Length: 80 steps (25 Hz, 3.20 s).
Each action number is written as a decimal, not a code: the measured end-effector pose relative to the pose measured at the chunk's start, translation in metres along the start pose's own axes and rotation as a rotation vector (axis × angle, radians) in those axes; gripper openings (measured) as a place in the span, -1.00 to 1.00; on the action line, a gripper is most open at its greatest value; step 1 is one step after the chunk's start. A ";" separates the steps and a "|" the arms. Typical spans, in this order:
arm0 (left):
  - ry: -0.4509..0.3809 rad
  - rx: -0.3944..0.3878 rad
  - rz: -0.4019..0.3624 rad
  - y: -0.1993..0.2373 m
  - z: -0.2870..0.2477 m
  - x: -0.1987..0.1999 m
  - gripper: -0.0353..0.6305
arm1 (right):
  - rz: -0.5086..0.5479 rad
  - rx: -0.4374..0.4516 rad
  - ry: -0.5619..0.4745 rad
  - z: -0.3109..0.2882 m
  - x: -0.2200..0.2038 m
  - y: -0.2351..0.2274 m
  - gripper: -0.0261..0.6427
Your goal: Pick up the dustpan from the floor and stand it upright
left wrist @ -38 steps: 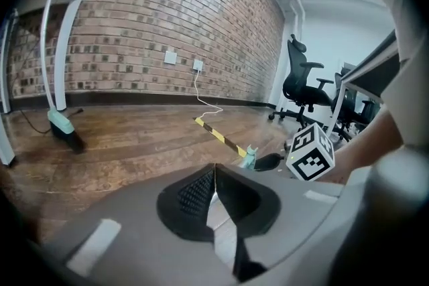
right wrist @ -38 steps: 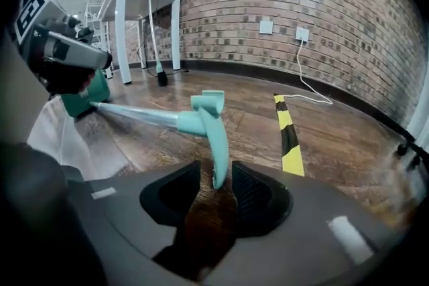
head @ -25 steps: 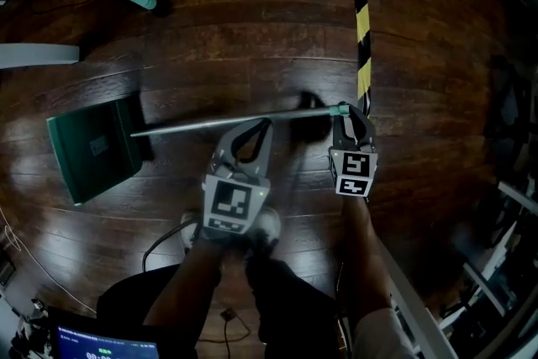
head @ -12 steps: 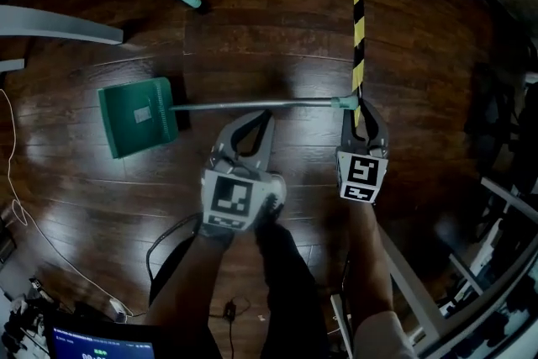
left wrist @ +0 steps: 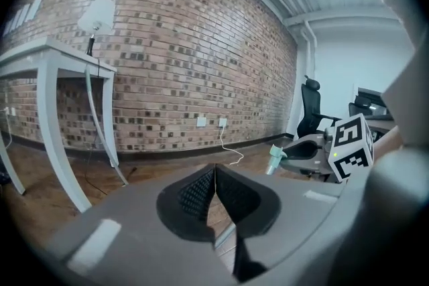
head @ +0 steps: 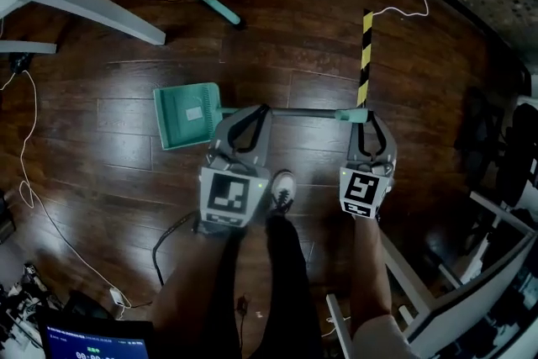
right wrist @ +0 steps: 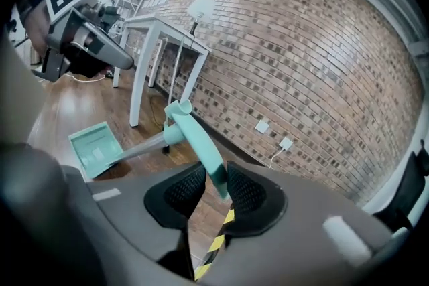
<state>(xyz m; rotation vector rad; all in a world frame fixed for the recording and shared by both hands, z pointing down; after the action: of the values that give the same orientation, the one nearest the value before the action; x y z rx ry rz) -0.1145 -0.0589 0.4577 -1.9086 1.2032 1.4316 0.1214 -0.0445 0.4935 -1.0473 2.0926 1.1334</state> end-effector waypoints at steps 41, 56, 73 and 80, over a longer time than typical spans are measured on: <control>-0.105 0.301 -0.020 0.094 0.220 0.178 -0.89 | -0.279 0.264 -0.256 0.146 0.286 0.041 -0.89; -0.233 0.229 -0.148 0.034 0.251 0.312 -0.89 | -0.349 0.160 -0.381 0.233 0.357 -0.074 -0.89; -0.431 0.211 -0.245 0.002 0.285 0.418 -0.89 | -0.351 0.162 -0.568 0.295 0.427 -0.123 -0.89; -0.416 0.198 -0.222 0.006 0.290 0.417 -0.89 | -0.380 0.135 -0.548 0.300 0.430 -0.123 -0.89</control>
<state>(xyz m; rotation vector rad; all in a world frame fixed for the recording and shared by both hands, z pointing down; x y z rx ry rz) -0.2405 0.0116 -0.0295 -1.4658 0.8708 1.4365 0.0104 0.0087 -0.0305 -0.8932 1.4458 0.9395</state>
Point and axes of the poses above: the fingertips, and each gripper's own axes: z backward along the fingers, y to its left, x out of its top, the point moved 6 cm from there along z, backward along the fingers, and after that the axes turned 3 degrees about -y, right-handed, at the moved point
